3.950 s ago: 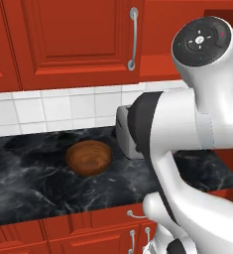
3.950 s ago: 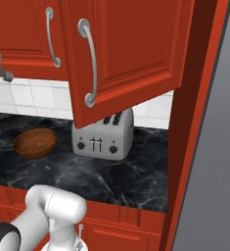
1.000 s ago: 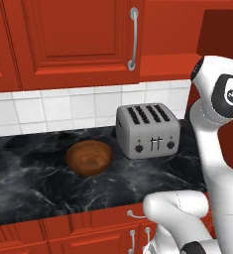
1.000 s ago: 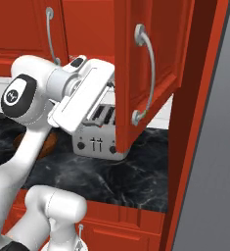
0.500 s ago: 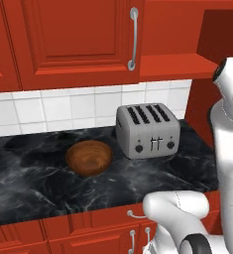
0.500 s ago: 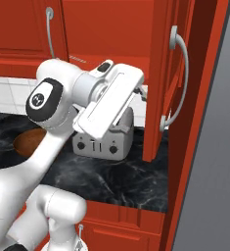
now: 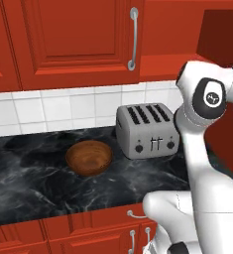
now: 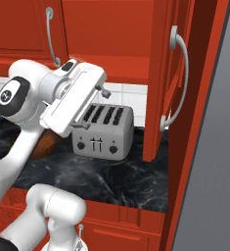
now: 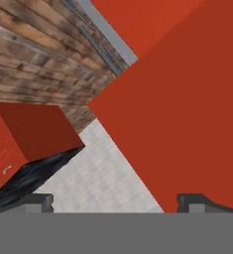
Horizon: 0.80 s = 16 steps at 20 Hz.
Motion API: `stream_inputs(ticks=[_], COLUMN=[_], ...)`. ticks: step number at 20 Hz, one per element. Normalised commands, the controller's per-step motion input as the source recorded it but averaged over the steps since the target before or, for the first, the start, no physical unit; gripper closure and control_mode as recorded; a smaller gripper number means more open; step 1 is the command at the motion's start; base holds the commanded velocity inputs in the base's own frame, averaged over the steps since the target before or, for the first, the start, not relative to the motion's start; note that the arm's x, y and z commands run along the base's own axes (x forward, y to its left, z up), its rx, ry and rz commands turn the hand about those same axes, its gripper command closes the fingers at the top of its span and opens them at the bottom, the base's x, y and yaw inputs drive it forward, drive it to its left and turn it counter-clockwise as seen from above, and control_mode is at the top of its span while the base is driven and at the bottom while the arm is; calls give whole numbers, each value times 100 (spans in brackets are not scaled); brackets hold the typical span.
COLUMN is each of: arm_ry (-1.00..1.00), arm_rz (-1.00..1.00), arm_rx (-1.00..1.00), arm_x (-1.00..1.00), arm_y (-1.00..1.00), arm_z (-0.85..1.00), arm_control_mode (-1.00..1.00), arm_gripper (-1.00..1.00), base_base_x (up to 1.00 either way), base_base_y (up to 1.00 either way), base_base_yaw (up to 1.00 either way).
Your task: Open the cabinet and setup a tea strainer by placing it in the bowl upright.
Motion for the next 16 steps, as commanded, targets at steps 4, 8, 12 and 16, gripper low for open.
stream_inputs(ticks=[4,8,12,16], arm_ry=[-25,-33,-37,-49], arm_rz=[-16,-33,-45,-39], arm_rx=[11,42,71,65], arm_x=[26,35,25,53], arm_y=[100,85,36,38], arm_z=[-8,-24,-62,-44], arm_control_mode=[-100,-100,-100,-100], arm_gripper=[-100,-100,-100,-100], base_base_x=[0,0,0,0], base_base_y=[0,0,0,0], base_base_yaw=[0,0,0,0])
